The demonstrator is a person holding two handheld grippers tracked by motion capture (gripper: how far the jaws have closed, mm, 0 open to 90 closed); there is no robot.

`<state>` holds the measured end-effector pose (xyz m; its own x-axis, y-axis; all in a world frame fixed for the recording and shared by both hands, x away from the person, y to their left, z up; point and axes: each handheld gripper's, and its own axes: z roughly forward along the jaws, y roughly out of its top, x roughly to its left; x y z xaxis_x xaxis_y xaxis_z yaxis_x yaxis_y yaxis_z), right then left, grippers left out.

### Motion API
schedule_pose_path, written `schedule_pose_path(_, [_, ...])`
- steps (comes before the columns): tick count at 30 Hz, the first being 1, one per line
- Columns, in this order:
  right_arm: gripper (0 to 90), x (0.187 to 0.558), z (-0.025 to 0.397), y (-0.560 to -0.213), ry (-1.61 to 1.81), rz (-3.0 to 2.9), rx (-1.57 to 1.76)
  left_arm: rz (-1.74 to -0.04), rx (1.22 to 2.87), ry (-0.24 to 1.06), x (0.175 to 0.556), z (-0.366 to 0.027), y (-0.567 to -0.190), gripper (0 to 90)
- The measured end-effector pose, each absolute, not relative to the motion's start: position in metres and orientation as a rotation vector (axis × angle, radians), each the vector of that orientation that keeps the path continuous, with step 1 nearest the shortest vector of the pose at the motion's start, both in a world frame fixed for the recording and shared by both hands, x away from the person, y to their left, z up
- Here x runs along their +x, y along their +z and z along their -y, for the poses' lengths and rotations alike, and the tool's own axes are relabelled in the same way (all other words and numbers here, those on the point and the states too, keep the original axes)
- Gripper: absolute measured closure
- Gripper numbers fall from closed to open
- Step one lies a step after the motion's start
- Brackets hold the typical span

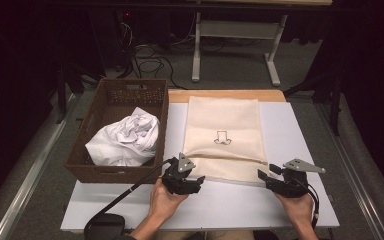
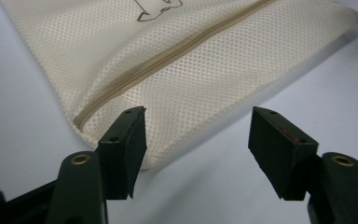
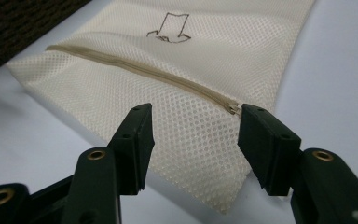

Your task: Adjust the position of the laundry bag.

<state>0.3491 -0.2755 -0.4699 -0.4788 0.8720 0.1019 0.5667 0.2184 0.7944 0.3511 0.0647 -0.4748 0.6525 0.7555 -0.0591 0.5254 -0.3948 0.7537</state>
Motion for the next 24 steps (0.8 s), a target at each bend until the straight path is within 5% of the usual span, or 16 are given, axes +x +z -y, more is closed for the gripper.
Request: schedule_pose_path(24, [43.7, 0.382, 0.276, -0.481, 0.983, -2.159, 1.408, -1.108, 2.202, 0.461, 0.376, -0.053, -0.493, 31.5])
